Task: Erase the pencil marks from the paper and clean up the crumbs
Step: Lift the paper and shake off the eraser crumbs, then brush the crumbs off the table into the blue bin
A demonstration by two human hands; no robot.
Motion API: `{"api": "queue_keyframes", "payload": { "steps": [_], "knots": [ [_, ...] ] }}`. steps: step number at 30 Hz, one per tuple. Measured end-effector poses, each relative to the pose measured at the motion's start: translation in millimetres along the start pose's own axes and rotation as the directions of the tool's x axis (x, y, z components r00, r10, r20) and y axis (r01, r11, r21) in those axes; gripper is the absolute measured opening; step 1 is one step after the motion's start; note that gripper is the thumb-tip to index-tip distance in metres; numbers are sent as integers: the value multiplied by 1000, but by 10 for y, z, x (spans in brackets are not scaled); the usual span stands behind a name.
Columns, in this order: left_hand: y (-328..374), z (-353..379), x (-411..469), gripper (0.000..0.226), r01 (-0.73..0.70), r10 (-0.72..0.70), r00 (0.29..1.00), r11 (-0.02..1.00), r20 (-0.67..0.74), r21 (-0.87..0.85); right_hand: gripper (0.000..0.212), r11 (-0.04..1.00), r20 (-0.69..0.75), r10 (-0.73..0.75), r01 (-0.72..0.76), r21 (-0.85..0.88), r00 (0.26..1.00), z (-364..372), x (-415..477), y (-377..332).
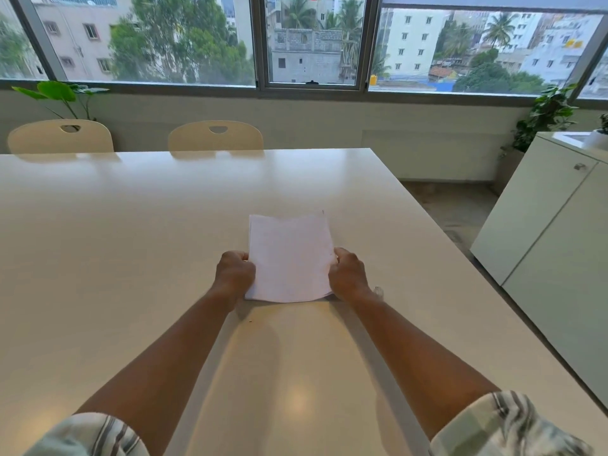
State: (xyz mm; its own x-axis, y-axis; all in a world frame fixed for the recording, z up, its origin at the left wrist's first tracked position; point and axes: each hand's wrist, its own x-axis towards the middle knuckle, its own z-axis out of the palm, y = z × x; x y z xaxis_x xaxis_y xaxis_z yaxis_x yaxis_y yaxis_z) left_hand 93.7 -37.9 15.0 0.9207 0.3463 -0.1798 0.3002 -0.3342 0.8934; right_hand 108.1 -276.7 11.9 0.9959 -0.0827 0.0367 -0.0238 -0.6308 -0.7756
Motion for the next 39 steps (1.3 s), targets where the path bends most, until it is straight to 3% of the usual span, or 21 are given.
{"api": "queue_keyframes", "payload": {
  "steps": [4, 9, 14, 18, 22, 25, 30, 34, 39],
  "knots": [
    [-57, -20, 85, 47, -14, 11, 999, 995, 37, 95, 24, 999, 22, -5, 6, -53, 1000, 90, 29, 40],
    [-116, -73, 127, 29, -11, 7, 999, 996, 53, 89, 15, 997, 15, -13, 15, -79, 1000, 110, 26, 82],
    [-272, -75, -103, 31, -124, 132, 979, 990, -155, 60, 25, 995, 74, -13, 20, -99, 997, -3, -110, -17],
    [-483, -155, -323, 27, -277, 308, 905, 950, -294, 144, 26, 973, 98, -156, 170, -155, 983, -184, -420, -77],
    [-626, -206, -634, 58, -339, 409, 904, 862, -122, 377, 43, 942, 55, -297, 301, -146, 953, -533, -818, -83],
    [-716, -89, -959, 70, -430, 483, 872, 673, 83, 602, 49, 936, -1, -329, 326, -136, 944, -828, -1043, 68],
    [-762, 80, -1345, 108, -431, 378, 886, 451, 270, 782, 54, 954, -73, -261, 246, -172, 962, -1244, -1326, 580],
    [-651, 294, -1686, 99, -480, 297, 872, 363, 389, 799, 67, 966, -132, -200, 173, -195, 971, -1515, -1491, 988],
    [-415, 721, -2002, 110, -668, 315, 744, 366, 588, 649, 80, 972, -147, -152, 121, -203, 977, -1692, -1564, 1398]
  ]
}}
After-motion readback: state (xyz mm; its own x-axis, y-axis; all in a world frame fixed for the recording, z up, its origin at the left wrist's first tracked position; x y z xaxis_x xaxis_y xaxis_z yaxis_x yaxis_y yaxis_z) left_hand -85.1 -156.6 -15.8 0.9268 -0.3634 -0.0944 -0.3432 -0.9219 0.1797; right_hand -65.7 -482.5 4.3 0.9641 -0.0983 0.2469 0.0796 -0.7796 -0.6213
